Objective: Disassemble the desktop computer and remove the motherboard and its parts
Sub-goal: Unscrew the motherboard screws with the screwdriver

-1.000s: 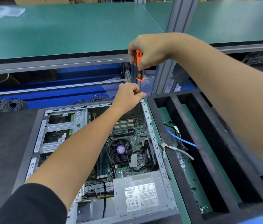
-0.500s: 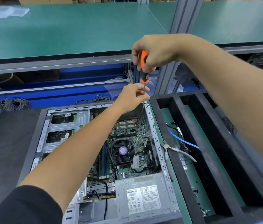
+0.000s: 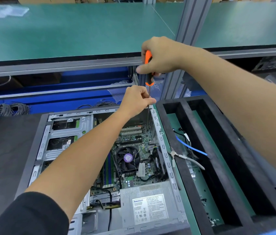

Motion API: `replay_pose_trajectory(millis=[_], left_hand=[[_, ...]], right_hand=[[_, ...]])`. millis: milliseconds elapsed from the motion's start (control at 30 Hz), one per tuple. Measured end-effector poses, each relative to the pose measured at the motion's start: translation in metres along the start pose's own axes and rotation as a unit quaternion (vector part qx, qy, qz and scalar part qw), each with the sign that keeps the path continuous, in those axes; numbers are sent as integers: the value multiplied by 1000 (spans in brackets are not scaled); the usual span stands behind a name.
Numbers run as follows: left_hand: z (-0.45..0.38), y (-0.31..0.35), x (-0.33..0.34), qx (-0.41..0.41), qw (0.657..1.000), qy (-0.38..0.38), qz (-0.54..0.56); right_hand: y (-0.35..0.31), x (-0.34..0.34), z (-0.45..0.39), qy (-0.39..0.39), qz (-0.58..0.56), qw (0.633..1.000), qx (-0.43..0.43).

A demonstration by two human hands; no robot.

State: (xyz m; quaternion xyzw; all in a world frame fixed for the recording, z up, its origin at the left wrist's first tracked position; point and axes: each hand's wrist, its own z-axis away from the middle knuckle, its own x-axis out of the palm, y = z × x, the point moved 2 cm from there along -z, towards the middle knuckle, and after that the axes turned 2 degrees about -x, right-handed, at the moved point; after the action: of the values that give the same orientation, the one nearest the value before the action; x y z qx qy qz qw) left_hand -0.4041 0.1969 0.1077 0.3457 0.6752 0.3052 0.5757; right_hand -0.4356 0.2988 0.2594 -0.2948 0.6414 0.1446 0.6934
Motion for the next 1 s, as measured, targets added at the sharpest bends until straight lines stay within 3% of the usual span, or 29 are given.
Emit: replay_pose_trajectory(millis=[167, 333, 433, 667, 800, 900, 1000], left_hand=[[0, 2, 0, 7, 1000, -18, 1], [5, 1, -3, 2, 991, -118, 62], [9, 2, -3, 3, 992, -98, 79], [5, 2, -1, 11, 1000, -16, -8], [4, 0, -5, 18, 1000, 7, -15], [3, -2, -7, 28, 999, -7, -19], [6, 1, -8, 29, 997, -75, 14]], right_hand=[[-1, 2, 0, -12, 4, 1000, 27], [2, -9, 4, -60, -41, 997, 12], [0, -9, 7, -82, -87, 993, 2], [-5, -1, -1, 1, 60, 998, 12], [-4, 1, 2, 9, -19, 1000, 7], [-4, 2, 4, -13, -59, 998, 10], [-2, 1, 4, -42, -101, 994, 15]])
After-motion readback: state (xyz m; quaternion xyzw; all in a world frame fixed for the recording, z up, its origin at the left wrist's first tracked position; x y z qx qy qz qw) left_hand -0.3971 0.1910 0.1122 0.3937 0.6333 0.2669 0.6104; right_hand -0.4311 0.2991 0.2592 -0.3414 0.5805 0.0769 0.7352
